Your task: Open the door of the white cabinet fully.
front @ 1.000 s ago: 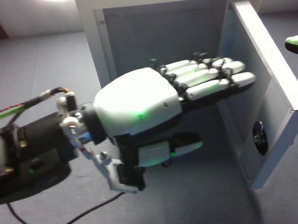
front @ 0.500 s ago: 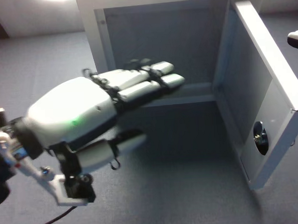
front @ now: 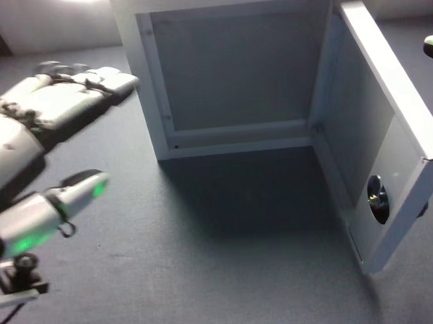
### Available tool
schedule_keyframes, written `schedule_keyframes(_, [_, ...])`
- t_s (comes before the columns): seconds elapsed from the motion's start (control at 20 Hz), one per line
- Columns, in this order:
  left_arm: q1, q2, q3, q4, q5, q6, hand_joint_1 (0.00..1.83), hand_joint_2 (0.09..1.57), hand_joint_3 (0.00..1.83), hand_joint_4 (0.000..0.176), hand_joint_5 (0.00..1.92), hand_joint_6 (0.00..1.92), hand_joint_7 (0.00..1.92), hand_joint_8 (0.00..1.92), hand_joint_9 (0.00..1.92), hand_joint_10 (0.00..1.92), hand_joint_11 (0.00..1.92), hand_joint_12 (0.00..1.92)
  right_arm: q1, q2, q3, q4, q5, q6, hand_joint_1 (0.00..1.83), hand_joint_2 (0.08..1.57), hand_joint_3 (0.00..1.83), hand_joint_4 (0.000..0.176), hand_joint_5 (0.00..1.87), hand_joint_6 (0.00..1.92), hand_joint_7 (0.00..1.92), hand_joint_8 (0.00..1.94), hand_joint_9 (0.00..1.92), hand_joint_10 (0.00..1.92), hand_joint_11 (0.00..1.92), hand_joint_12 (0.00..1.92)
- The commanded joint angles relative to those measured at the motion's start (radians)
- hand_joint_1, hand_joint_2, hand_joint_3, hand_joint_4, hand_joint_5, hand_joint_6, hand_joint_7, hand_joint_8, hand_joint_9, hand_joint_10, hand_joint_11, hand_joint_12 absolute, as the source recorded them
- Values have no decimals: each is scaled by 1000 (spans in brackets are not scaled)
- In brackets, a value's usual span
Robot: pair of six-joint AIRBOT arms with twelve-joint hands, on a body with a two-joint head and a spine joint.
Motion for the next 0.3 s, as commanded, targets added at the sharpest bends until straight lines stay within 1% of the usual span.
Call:
schedule_keyframes(0.0, [14,11,-7,-35,-197,9,561,1508,0,0,67,4,21,3,63,9,0,422,6,7,-3,29,148,9,586,1443,6,0,273,0,263,0,196,0,0,390])
schedule_keyframes(0.05, [31,16,-11,-59,-226,16,561,1508,0,0,67,4,21,3,63,9,0,422,6,8,-3,31,152,9,586,1443,6,0,273,0,263,0,196,0,0,390])
schedule_keyframes(0.1, [46,17,-12,-81,-251,19,602,1507,0,0,66,2,24,3,57,6,0,314,6,8,-4,33,159,9,600,1452,6,0,268,0,255,0,194,0,0,382])
schedule_keyframes(0.15, [57,16,-12,-101,-279,20,649,1511,0,0,38,13,4,0,11,0,0,62,6,10,-4,34,168,9,618,1458,2,0,264,0,260,0,205,0,0,434])
schedule_keyframes(0.2, [58,14,-11,-107,-286,20,653,1482,0,0,128,12,85,9,57,10,43,23,6,12,-4,34,172,9,682,1457,0,0,290,5,294,6,259,10,85,485])
schedule_keyframes(0.25, [58,12,-10,-109,-289,20,653,1482,0,0,128,12,85,9,57,10,43,23,6,14,-4,34,179,9,682,1457,0,0,290,5,294,6,259,10,85,485])
